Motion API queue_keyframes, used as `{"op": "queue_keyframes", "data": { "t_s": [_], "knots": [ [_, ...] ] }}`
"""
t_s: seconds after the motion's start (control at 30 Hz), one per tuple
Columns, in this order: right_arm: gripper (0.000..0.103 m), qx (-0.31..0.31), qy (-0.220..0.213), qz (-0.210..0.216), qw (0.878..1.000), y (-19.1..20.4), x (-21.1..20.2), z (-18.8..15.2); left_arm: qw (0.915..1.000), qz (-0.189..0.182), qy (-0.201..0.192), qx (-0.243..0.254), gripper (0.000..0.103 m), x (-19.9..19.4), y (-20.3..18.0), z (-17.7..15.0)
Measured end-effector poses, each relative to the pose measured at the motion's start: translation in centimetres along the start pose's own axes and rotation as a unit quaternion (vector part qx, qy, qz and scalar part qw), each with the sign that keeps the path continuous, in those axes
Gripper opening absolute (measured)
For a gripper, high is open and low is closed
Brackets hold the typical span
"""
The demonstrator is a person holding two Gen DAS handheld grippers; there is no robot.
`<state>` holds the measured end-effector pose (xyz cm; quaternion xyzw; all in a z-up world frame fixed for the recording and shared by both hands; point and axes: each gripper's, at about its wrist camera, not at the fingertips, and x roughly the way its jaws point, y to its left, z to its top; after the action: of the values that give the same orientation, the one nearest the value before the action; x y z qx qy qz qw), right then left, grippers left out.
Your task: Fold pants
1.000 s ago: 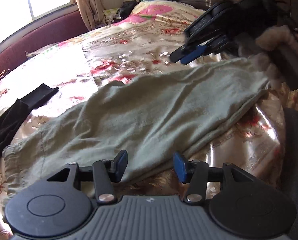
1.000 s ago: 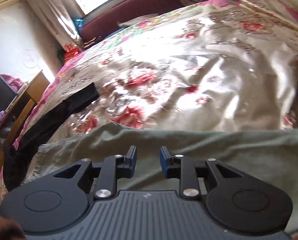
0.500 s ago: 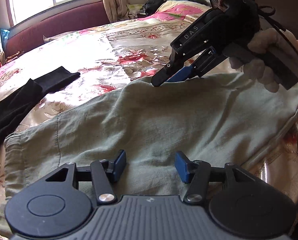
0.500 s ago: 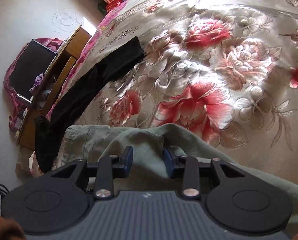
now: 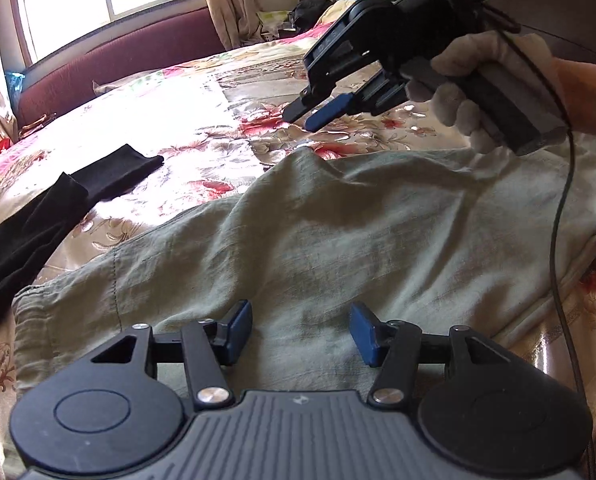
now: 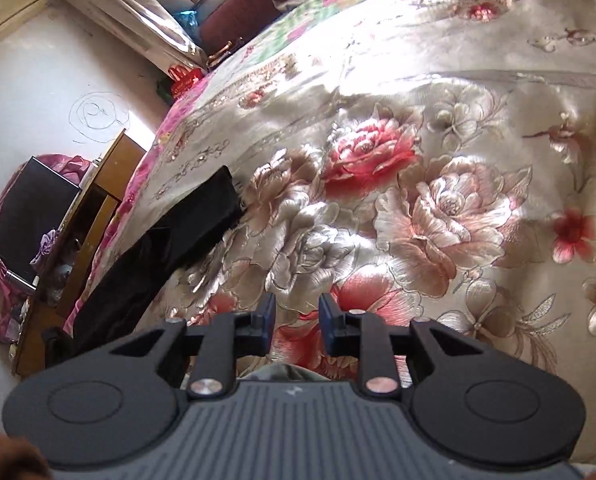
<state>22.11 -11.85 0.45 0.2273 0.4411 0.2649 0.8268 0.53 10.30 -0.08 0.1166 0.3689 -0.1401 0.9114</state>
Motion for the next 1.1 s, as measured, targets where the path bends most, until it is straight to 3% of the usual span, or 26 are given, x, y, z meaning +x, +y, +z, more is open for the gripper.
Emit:
{"op": "queue_keyframes", "data": {
  "t_s": [0.1, 0.17, 0.23, 0.33, 0.4, 0.5, 0.63, 0.77, 0.9, 1.0, 1.1],
  "knots": [
    [0.028, -0.052, -0.019, 0.008, 0.998, 2.0, -4.0, -2.4, 1.0, -0.004, -0.004, 0.006, 0.067, -0.2, -0.7, 0.1],
    [0.03, -0.051, -0.006, 0.022, 0.998, 2.0, -5.9, -5.1, 0.9999, -0.005, -0.003, 0.013, 0.067, -0.2, -1.3, 0.2],
    [0.03, -0.023, 0.004, -0.008, 1.0, 0.1, -6.9, -7.1, 0.9997, -0.002, -0.003, 0.026, 0.067, -0.3, -2.0, 0.4],
    [0.031, 0.044, -0.017, -0.081, 0.996, -4.9, -9.5, -8.9, 0.9993, 0.002, 0.0, 0.037, 0.067, -0.7, -3.0, 0.7],
    [0.026, 0.111, -0.05, -0.108, 0.987, -8.7, -13.2, -9.8, 0.9991, 0.006, 0.009, 0.042, 0.067, -0.8, -3.5, 0.7],
    [0.028, 0.167, -0.113, -0.125, 0.971, -11.6, -19.6, -11.6, 0.9987, 0.014, 0.018, 0.046, 0.067, -0.6, -4.2, 0.6],
    [0.033, 0.22, -0.2, -0.186, 0.936, -14.4, -27.9, -15.3, 0.9975, 0.026, 0.02, 0.062, 0.067, -0.5, -5.7, 1.1],
    [0.031, 0.268, -0.228, -0.22, 0.91, -16.9, -32.1, -18.8, 0.9955, 0.01, 0.005, 0.094, 0.067, -1.1, -7.9, 2.2],
    [0.024, 0.296, -0.237, -0.196, 0.904, -18.7, -32.5, -20.6, 0.9917, -0.016, -0.004, 0.128, 0.068, -1.2, -10.9, 3.3],
    [0.026, 0.315, -0.253, -0.175, 0.898, -19.1, -33.1, -21.3, 0.9871, -0.031, -0.014, 0.157, 0.068, -1.6, -13.0, 3.8],
    [0.027, 0.3, -0.271, -0.183, 0.896, -18.4, -34.1, -21.7, 0.9824, -0.052, -0.018, 0.178, 0.068, -1.9, -14.6, 3.9]
  ]
}}
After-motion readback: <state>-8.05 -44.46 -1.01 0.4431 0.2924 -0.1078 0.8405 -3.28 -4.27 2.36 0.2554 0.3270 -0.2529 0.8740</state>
